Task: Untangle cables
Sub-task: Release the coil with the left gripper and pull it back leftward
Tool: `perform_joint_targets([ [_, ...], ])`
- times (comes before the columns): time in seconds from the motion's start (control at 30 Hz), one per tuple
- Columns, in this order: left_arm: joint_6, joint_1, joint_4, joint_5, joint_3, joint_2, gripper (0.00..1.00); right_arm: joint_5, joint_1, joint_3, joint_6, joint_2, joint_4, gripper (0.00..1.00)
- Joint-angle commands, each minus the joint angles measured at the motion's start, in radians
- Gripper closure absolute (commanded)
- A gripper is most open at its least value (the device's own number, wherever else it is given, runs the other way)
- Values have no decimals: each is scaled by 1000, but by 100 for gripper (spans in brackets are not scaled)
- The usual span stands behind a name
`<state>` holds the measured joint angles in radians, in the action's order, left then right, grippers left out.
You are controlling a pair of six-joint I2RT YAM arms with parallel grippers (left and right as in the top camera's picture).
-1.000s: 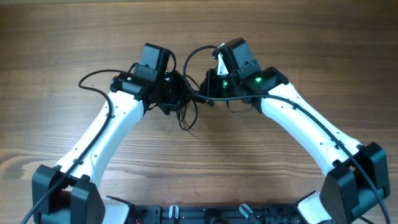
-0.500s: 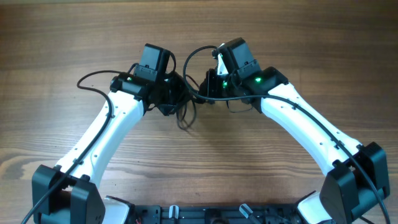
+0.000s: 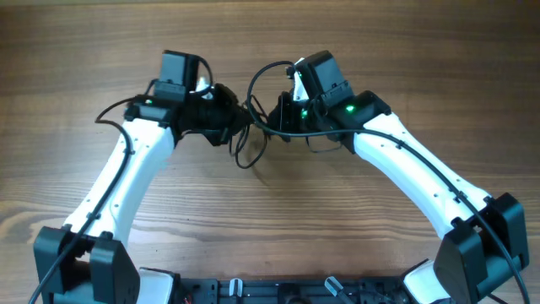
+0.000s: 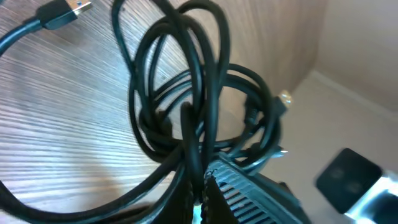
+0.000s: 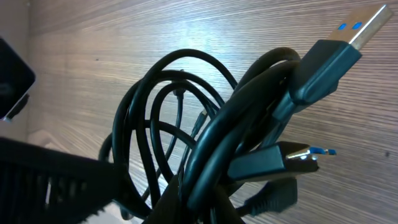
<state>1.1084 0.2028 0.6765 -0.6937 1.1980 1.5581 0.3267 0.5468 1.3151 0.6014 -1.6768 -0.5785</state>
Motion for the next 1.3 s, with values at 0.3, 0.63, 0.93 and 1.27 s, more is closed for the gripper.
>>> perform_joint_targets([
  [0.3,-59,-261,-4,-250,12,-1,96,7,0,7,0,10,-10,96],
  [0.63,-119,-409,1,-344,12,-1,96,-24,0,7,-4,10,-14,96],
  [0.93,-137,-498,15,-365,12,-1,96,-73,0,7,-27,10,-44,96],
  [1.27,-217,-537,-11,-440,12,-1,96,-93,0,7,-53,10,-55,96],
])
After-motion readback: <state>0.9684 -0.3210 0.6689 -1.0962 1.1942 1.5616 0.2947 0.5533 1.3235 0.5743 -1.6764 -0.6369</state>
